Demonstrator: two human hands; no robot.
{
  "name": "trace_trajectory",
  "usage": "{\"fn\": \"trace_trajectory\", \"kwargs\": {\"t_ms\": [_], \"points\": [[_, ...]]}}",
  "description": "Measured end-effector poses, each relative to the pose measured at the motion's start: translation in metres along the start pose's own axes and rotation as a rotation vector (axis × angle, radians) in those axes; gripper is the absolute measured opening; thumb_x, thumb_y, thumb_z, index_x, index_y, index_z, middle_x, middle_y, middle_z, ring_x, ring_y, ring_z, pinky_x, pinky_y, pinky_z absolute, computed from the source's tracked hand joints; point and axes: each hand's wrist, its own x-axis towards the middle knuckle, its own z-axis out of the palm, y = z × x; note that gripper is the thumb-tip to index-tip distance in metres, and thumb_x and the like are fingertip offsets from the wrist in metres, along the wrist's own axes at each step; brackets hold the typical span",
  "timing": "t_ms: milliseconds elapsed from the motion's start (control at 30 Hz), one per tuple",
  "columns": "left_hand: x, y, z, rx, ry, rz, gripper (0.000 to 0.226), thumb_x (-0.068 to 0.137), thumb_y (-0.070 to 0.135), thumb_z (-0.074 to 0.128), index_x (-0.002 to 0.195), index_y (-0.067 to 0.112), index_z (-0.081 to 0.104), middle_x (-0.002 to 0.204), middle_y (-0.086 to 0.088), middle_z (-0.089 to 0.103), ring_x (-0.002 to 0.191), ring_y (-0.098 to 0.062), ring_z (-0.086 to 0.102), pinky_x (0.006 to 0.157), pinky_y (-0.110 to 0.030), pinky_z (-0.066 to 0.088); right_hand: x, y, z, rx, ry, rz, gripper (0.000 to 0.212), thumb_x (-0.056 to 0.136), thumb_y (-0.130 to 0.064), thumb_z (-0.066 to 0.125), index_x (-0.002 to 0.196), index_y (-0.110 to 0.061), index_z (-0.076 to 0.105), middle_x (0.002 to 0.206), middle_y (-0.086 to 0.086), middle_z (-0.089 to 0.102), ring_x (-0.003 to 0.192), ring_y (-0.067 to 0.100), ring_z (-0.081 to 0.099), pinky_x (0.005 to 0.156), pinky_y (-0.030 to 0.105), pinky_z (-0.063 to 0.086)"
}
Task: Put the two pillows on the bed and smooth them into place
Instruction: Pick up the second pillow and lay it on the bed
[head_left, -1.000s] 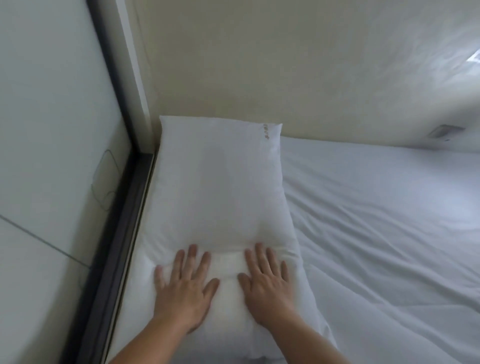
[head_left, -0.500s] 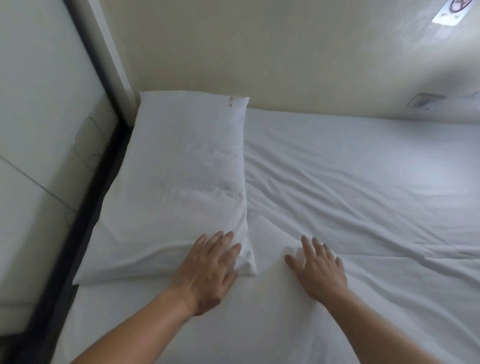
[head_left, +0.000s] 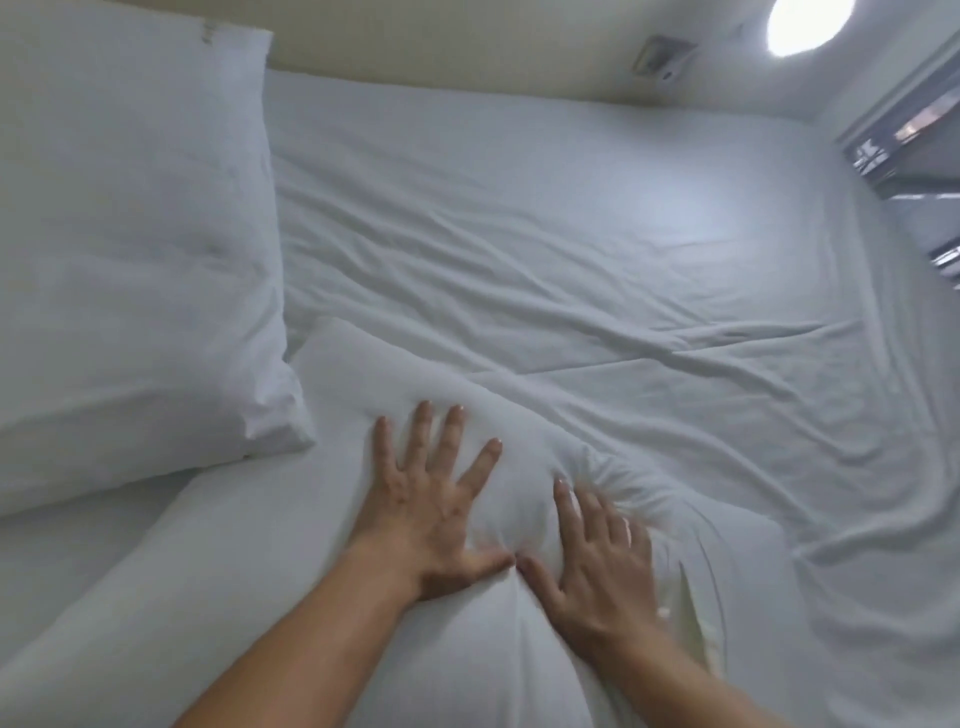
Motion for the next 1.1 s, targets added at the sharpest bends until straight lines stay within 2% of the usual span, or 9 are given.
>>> {"fn": "trace_trajectory", "kwargs": {"t_ms": [133,267,400,500,600,700,800,933,1100], "points": [[0.04,-0.004,0.033,0.128,0.04,0.057,0.105,0.059,0.092,0.012,0.149,0.038,0.008,0.158,-0.015,0.018,0.144,-0.035,0.007,0.109,-0.064,-0.009,0.025,0.0,0.046,0.01,0.295,-0.016,0.073,0.082,-0.065,0.041,0.132,-0.013,0.053,0.112,0.008,0.063,0.098,0.032,0.059,0.081,0.046,0.046],[0.047,0.01,0.039,0.2,0.029,0.07,0.076,0.077,0.076,0.025,0.131,0.026,0.044,0.128,-0.01,0.054,0.118,-0.028,0.046,0.094,-0.048,0.028,0.024,0.002,0.048,0.066,0.36,0.018,0.043,0.083,-0.055,0.05,0.091,-0.015,0.062,0.079,0.009,0.065,0.072,0.036,0.063,0.062,0.041,0.045],[-0.011,0.038,0.009,0.055,-0.008,0.053,0.049,0.084,0.063,0.043,0.117,0.028,0.053,0.114,-0.005,0.067,0.103,-0.028,0.061,0.084,-0.039,0.042,-0.014,0.011,0.02,0.189,0.238,-0.003,0.043,0.082,-0.066,0.044,0.084,-0.024,0.05,0.093,0.008,0.07,0.087,0.036,0.066,0.067,0.038,0.041],[-0.077,0.057,-0.035,0.032,0.041,0.008,0.041,0.084,0.058,0.05,0.109,0.027,0.056,0.105,-0.005,0.071,0.097,-0.029,0.065,0.074,-0.035,0.046,-0.058,0.016,-0.018,0.298,0.284,-0.18,0.038,0.082,-0.064,0.045,0.077,-0.027,0.04,0.091,0.004,0.07,0.087,0.033,0.066,0.061,0.036,0.033],[-0.131,0.064,-0.114,0.079,0.319,0.01,0.03,0.083,0.048,0.058,0.093,0.02,0.063,0.083,-0.011,0.072,0.076,-0.036,0.068,0.059,-0.036,0.046,-0.087,0.007,-0.083,0.331,0.442,-0.374,0.033,0.083,-0.056,0.054,0.079,-0.023,0.049,0.083,0.006,0.069,0.078,0.034,0.066,0.056,0.035,0.031],[-0.172,0.064,-0.199,0.257,0.701,0.027,0.032,0.082,0.041,0.052,0.071,0.012,0.061,0.058,-0.015,0.064,0.049,-0.035,0.061,0.044,-0.034,0.044,-0.107,-0.026,-0.154,0.397,0.788,-0.543,0.03,0.08,-0.043,0.061,0.07,-0.016,0.054,0.063,0.007,0.064,0.057,0.033,0.063,0.046,0.032,0.036],[-0.224,0.064,-0.243,0.462,0.928,0.003,0.027,0.086,0.031,0.053,0.068,0.012,0.06,0.057,-0.011,0.059,0.049,-0.032,0.055,0.045,-0.033,0.039,-0.13,-0.061,-0.198,0.422,1.071,-0.642,0.028,0.081,-0.039,0.059,0.067,-0.015,0.056,0.059,0.007,0.06,0.054,0.032,0.059,0.043,0.033,0.04],[-0.312,0.074,-0.183,0.446,0.78,-0.139,0.015,0.073,0.022,0.069,0.065,0.014,0.06,0.054,-0.009,0.058,0.049,-0.031,0.058,0.045,-0.032,0.043,-0.174,-0.08,-0.148,0.282,1.032,-0.866,0.022,0.058,-0.018,0.083,0.065,-0.013,0.063,0.057,0.007,0.06,0.053,0.031,0.059,0.045,0.033,0.044],[-0.377,0.086,-0.096,0.314,0.756,0.018,0.031,0.082,0.031,0.058,0.054,0.02,0.047,0.047,-0.003,0.047,0.04,-0.027,0.044,0.038,-0.029,0.031,-0.226,-0.061,-0.047,0.28,0.902,-1.213,0.035,0.084,-0.035,0.064,0.058,-0.018,0.048,0.057,0.002,0.048,0.05,0.025,0.047,0.041,0.034,0.034]]}}
